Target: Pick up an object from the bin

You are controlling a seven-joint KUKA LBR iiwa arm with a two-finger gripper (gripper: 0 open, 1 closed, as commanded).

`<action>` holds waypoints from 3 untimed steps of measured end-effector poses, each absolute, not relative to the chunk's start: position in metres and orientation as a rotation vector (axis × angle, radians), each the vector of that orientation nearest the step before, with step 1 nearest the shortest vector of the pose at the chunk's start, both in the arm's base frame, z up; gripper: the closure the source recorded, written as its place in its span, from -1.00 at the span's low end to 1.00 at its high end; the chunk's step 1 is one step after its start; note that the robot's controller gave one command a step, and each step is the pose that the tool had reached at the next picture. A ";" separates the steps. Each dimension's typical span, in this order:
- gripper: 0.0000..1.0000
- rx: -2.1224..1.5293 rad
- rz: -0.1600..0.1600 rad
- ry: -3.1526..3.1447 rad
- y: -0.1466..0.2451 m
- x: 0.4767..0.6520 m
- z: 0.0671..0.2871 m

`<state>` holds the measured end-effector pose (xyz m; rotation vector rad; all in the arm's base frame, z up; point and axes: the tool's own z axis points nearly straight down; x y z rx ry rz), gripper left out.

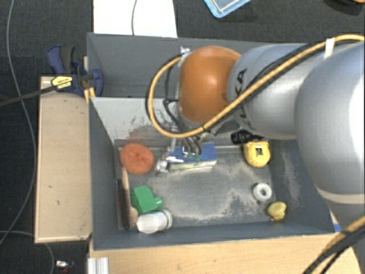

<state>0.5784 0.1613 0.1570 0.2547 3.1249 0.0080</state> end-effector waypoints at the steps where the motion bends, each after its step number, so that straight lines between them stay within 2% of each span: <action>1: -1.00 0.032 0.003 3.139 0.163 0.584 0.153; 2: -1.00 0.543 0.012 3.088 0.177 0.577 0.183; 3: -1.00 0.417 0.013 3.105 0.119 0.577 0.170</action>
Offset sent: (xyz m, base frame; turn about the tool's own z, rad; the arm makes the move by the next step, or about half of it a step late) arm -0.0085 0.0034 0.0352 0.1276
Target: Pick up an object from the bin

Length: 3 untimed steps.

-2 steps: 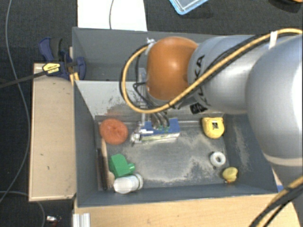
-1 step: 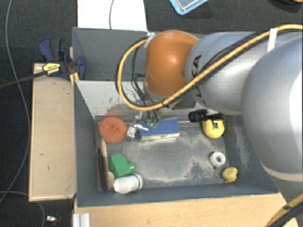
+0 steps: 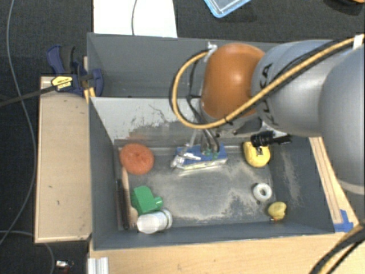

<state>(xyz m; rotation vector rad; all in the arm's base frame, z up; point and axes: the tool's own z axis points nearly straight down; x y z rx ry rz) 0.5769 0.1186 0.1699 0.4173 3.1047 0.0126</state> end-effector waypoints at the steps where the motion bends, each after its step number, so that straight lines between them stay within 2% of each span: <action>1: -1.00 0.473 0.011 3.092 0.142 0.572 0.143; 2: -1.00 0.485 0.020 3.092 0.153 0.548 0.132; 3: -1.00 0.598 0.018 3.069 0.122 0.564 0.129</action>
Offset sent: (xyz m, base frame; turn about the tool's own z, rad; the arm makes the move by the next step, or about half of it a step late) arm -0.0479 -0.0221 -0.0468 0.0609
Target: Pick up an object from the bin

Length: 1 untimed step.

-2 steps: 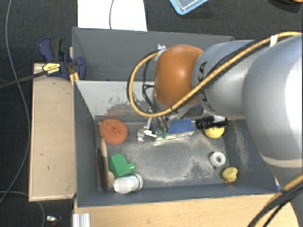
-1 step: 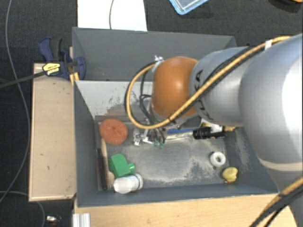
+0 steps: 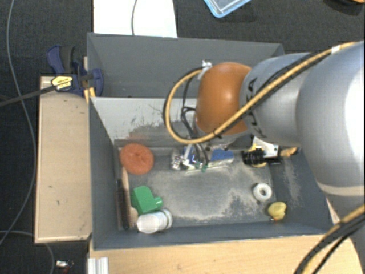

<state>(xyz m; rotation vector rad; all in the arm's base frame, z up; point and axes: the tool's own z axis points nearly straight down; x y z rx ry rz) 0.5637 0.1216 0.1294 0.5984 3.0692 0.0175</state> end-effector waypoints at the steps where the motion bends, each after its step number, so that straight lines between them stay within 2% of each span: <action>1: -1.00 0.712 0.011 3.053 0.161 0.542 0.180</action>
Offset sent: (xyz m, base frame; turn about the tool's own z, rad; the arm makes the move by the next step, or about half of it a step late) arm -0.0008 0.0009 0.2128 0.0187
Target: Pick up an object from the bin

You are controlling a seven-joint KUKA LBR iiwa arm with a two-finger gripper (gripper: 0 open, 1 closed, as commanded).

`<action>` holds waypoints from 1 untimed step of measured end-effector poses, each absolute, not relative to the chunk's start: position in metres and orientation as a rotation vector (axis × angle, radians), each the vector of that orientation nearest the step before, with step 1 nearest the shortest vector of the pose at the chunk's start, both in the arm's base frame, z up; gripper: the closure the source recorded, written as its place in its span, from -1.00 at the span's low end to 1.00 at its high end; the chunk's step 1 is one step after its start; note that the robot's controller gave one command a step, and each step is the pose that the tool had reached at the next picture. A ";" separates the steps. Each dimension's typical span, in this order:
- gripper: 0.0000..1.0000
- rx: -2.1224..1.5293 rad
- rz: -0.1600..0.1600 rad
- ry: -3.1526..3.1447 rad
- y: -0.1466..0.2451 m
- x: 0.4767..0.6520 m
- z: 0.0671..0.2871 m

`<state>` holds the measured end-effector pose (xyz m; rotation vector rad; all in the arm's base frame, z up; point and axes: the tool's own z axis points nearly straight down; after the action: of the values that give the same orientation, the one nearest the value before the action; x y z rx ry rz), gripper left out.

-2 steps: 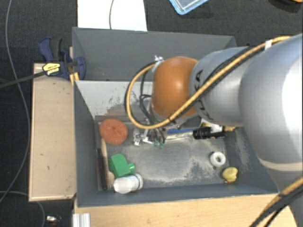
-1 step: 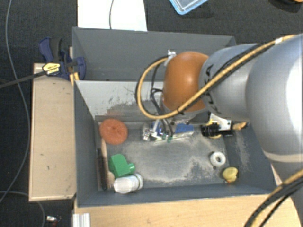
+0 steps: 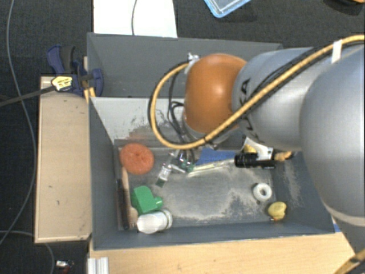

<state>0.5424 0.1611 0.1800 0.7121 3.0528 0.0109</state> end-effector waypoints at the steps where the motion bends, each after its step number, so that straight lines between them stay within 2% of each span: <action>1: -1.00 0.695 0.010 3.057 0.154 0.549 0.248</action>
Offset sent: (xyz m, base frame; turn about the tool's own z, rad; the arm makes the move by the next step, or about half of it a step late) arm 0.0440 0.0147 0.0123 -0.0113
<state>0.5488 0.1541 0.2475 0.6947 3.0571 0.0103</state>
